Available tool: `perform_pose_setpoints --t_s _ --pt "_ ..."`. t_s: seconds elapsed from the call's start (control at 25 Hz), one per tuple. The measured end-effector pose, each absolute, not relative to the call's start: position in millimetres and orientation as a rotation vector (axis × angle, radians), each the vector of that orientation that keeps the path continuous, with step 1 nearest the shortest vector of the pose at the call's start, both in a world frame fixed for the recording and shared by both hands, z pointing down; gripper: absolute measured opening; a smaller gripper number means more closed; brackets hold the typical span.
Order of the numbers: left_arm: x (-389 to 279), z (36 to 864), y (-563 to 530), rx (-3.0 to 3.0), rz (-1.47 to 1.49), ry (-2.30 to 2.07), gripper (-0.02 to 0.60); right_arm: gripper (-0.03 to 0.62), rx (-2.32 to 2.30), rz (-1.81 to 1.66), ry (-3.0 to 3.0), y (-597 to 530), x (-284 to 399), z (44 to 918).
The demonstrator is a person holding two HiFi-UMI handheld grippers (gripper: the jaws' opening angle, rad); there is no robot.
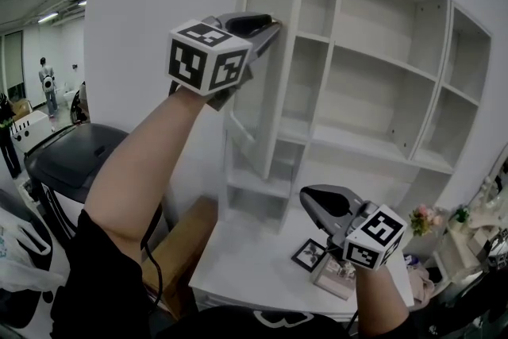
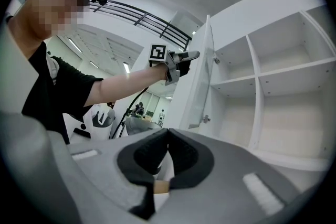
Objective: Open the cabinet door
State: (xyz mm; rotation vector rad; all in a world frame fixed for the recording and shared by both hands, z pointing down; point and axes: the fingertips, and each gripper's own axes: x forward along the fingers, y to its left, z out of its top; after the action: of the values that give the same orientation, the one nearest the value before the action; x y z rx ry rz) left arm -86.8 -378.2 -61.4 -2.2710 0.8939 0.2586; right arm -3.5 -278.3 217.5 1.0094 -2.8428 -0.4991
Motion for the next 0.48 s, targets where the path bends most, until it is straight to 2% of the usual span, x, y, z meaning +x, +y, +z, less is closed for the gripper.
perform_pose_setpoints --t_s 0.48 --pt "-149.9 -61.4 -366.1 -2.319 0.318 0.873 0.097 0.002 0.969 -0.476 -2.837 -261.7 -41.0 232.5"
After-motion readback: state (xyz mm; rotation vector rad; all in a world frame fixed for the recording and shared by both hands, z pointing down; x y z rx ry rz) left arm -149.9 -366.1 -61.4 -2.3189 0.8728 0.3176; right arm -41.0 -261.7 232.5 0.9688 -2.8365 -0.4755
